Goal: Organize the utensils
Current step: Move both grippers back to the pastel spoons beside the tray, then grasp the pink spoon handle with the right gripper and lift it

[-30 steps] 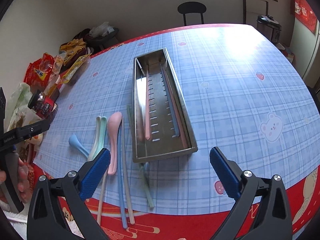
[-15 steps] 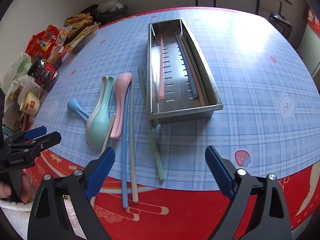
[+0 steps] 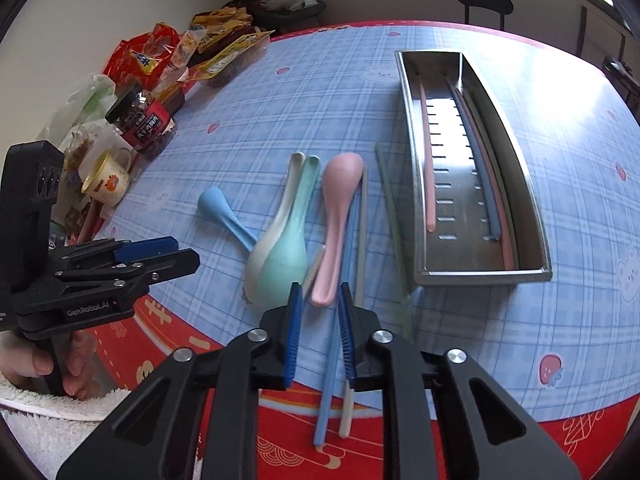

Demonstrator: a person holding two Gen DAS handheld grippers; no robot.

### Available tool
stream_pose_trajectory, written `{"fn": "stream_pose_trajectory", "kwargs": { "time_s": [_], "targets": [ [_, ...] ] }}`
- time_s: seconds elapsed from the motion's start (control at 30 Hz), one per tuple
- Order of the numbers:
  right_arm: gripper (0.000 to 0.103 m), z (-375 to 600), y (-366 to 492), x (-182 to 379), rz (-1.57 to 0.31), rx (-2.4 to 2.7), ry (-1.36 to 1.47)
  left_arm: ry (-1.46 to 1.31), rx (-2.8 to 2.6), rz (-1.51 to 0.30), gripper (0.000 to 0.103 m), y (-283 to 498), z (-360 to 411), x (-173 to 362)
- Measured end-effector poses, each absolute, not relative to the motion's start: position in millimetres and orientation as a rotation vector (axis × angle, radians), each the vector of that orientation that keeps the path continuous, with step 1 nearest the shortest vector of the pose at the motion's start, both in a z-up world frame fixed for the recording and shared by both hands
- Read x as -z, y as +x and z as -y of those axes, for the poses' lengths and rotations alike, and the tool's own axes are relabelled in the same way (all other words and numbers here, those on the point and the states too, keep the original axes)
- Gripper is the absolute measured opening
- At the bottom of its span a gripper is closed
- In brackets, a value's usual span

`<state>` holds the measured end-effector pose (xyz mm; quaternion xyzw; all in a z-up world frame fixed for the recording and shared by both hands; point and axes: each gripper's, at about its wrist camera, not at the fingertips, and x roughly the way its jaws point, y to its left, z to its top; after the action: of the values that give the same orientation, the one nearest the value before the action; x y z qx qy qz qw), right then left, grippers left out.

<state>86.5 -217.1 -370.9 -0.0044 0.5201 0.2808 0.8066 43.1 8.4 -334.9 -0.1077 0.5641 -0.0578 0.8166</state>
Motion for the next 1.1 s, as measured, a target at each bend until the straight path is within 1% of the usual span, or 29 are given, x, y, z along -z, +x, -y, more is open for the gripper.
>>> {"fn": "stream_pose_trajectory", "kwargs": {
  "time_s": [0.03,0.07,0.23,0.5,0.6,0.73,1.1],
  "targets": [
    [0.014,213.8,89.3,369.6,-1.111,-0.603,-0.016,-0.229,0.127,-1.203,0.036,45.0,-8.7,335.1],
    [0.014,210.1,92.1,368.8,-1.112,-0.600,-0.025,-0.232,0.128,-1.200,0.035,45.7,-8.7,335.4],
    [0.014,195.8,104.6,375.8,-1.145,-0.590,-0.070,-0.294,0.123,-1.211,0.033,49.9,-19.8,343.8],
    [0.014,174.7,128.3,383.9,-1.166,-0.577,-0.122,-0.456,0.083,-1.254,0.035,66.9,-52.8,368.1],
    [0.014,171.1,135.5,384.0,-1.169,-0.574,-0.128,-0.465,0.078,-1.256,0.037,75.0,-54.1,373.4],
    [0.014,170.2,146.3,386.2,-1.182,-0.562,-0.125,-0.474,0.068,-1.269,0.037,81.9,-54.1,380.8],
    [0.015,160.3,165.3,399.0,-1.217,-0.546,-0.141,-0.445,0.054,-1.233,0.038,97.7,-49.6,381.9]
  ]
}}
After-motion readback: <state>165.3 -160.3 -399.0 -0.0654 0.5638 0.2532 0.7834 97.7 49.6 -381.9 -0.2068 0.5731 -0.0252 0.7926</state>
